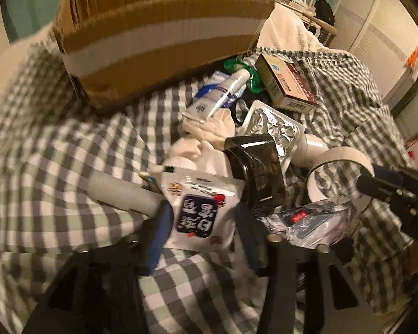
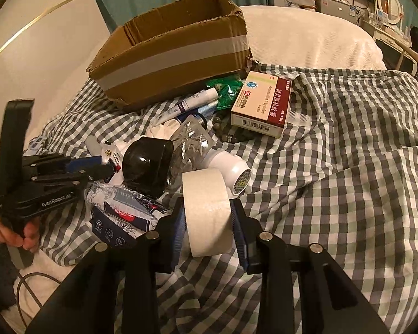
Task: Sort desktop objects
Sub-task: 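Grasp the white snack packet with the left tool while the right tool grasps the white tape roll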
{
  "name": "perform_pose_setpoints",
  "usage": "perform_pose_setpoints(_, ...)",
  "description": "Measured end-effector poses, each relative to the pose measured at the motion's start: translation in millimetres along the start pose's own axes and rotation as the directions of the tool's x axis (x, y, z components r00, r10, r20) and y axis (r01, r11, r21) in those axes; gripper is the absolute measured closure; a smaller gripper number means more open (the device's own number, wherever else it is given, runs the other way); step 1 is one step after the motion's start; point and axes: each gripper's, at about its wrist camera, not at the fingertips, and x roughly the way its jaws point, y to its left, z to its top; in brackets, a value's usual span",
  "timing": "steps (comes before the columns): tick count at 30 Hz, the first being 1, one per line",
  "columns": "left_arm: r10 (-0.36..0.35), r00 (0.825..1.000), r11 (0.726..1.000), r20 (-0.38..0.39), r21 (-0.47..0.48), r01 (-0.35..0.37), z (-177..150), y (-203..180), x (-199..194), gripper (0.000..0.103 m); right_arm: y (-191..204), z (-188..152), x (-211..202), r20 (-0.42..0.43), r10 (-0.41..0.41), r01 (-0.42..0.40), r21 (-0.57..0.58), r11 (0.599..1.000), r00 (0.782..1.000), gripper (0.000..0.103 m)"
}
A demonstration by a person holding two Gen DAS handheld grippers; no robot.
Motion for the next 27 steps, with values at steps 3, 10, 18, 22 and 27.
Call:
perform_pose_setpoints(3, -0.008, 1.0, 1.0, 0.001, -0.018, 0.008, -0.8, 1.8, -0.7, 0.051, 0.2, -0.2, -0.5, 0.0, 0.001, -0.001, 0.0, 1.0, 1.0, 0.072)
perform_pose_setpoints(10, -0.006, 1.0, 1.0, 0.015, -0.007, 0.006, -1.6, 0.1, -5.2, 0.048, 0.1, -1.1, -0.9, -0.002, 0.007, -0.007, 0.002, 1.0, 1.0, 0.072)
perform_pose_setpoints(18, -0.029, 0.999, 1.0, -0.016, -0.006, 0.029, 6.2, -2.7, 10.5, 0.026, 0.6, -2.7, -0.5, -0.005, 0.011, -0.011, 0.002, 1.0, 1.0, 0.072)
perform_pose_setpoints(22, 0.031, 0.999, 0.998, -0.009, 0.062, -0.03, 2.4, -15.6, 10.5, 0.031, 0.9, -3.6, -0.7, -0.006, 0.011, -0.011, 0.003, 1.0, 1.0, 0.072)
perform_pose_setpoints(27, 0.094, 0.995, 0.99, 0.017, 0.108, -0.095, -3.6, -21.6, 4.8, 0.047, 0.5, -4.4, -1.4, -0.005, 0.012, -0.012, 0.002, 1.0, 1.0, 0.072)
